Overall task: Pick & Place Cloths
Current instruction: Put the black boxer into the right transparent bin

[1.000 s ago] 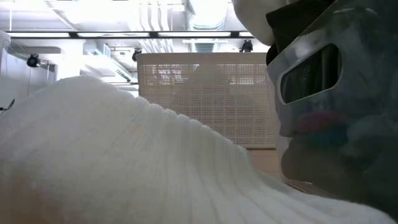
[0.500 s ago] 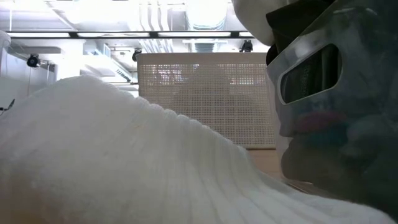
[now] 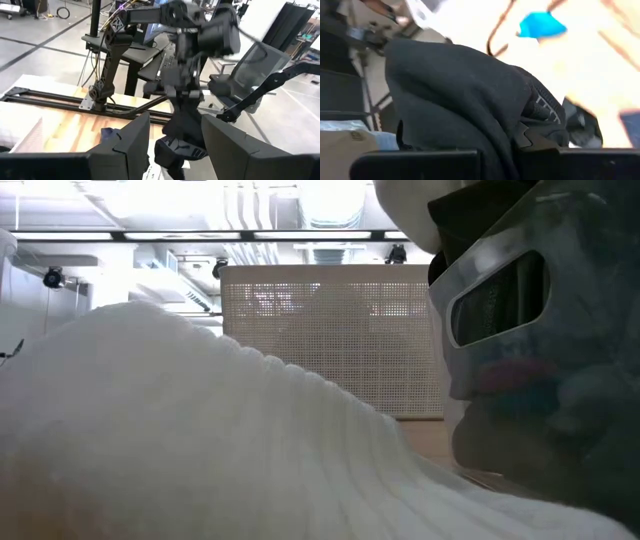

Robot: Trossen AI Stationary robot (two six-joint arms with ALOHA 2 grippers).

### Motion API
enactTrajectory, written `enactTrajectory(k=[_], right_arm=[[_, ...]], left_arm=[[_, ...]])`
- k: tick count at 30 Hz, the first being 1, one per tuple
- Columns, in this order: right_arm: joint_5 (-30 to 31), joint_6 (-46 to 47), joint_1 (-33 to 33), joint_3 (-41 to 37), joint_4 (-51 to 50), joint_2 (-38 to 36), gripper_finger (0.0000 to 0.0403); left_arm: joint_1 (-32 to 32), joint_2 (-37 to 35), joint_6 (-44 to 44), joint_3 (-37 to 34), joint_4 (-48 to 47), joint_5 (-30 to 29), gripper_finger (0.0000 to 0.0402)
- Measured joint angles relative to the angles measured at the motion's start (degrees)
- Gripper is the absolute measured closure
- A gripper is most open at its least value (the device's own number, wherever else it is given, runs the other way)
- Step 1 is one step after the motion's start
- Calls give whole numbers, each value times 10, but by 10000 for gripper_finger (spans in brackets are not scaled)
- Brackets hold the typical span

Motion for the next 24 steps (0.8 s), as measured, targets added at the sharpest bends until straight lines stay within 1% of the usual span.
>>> enactTrajectory(k=[4, 8, 11, 13, 18, 21, 24], right_arm=[[-39, 60, 5, -62, -1, 1, 389], [-99, 70, 4, -138, 23, 1, 389], [-135, 64, 4, -198, 64, 1, 389], [-150, 55, 4, -234, 93, 1, 390], [-183, 64, -8, -316, 115, 1, 390], [-202, 64, -19, -352, 127, 1, 390], [-210, 57, -29, -383, 172, 0, 390]], left_arm=[[0, 0, 9, 0, 0, -5, 216], [0, 0, 9, 0, 0, -6, 216], [0, 0, 6, 0, 0, -6, 216], [0, 0, 5, 0, 0, -6, 216], [0, 0, -7, 0, 0, -6, 216], [0, 0, -11, 0, 0, -6, 216], [0, 0, -13, 0, 0, -6, 216]])
